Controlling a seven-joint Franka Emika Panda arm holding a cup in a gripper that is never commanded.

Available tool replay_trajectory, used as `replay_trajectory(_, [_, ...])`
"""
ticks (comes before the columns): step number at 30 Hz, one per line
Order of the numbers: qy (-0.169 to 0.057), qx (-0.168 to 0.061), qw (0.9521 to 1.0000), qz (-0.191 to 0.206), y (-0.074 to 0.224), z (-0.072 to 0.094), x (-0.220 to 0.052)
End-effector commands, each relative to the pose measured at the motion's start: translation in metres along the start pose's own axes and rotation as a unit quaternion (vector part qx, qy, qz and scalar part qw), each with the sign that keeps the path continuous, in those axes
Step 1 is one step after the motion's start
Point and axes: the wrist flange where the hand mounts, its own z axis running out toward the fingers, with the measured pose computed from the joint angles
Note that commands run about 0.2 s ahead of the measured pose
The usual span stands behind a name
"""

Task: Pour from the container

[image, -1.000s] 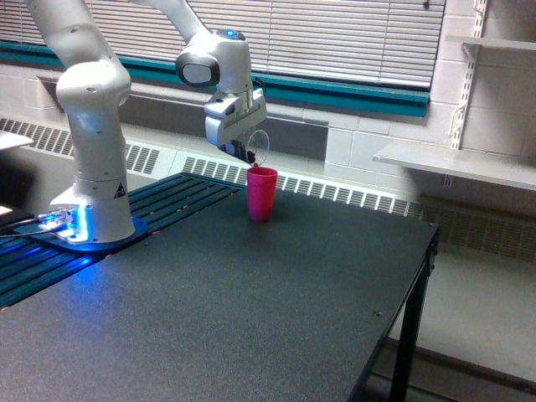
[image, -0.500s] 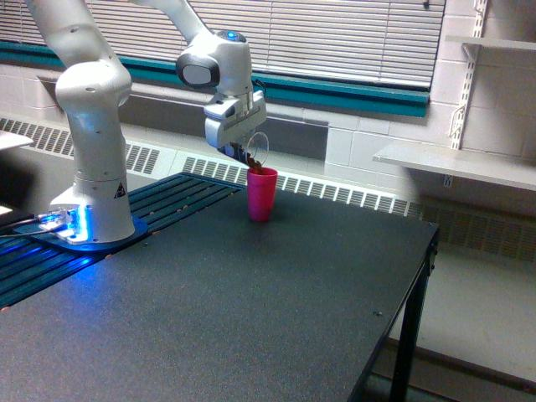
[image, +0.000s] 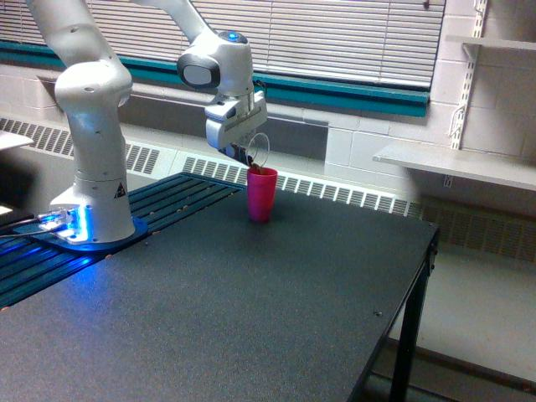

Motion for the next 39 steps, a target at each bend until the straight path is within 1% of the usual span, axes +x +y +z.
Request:
replay_trajectory(1, [-0.006,-0.006,0.9999,-0.008,0.000,0.002,0.005])
replay_trajectory(16, [-0.013,-0.004,0.9997,-0.018,-0.005,0.000,0.005])
replay_trajectory(19, [-0.019,-0.005,0.9996,-0.020,-0.005,0.000,0.003])
replay_trajectory(23, [-0.022,0.002,0.9995,-0.020,-0.008,-0.002,0.003])
replay_trajectory(32, [-0.024,0.004,0.9994,-0.023,-0.011,-0.004,0.004])
replay_trajectory(37, [-0.031,0.003,0.9993,-0.021,-0.011,-0.005,0.004])
replay_trajectory(39, [-0.031,0.006,0.9993,-0.020,-0.012,-0.006,0.004])
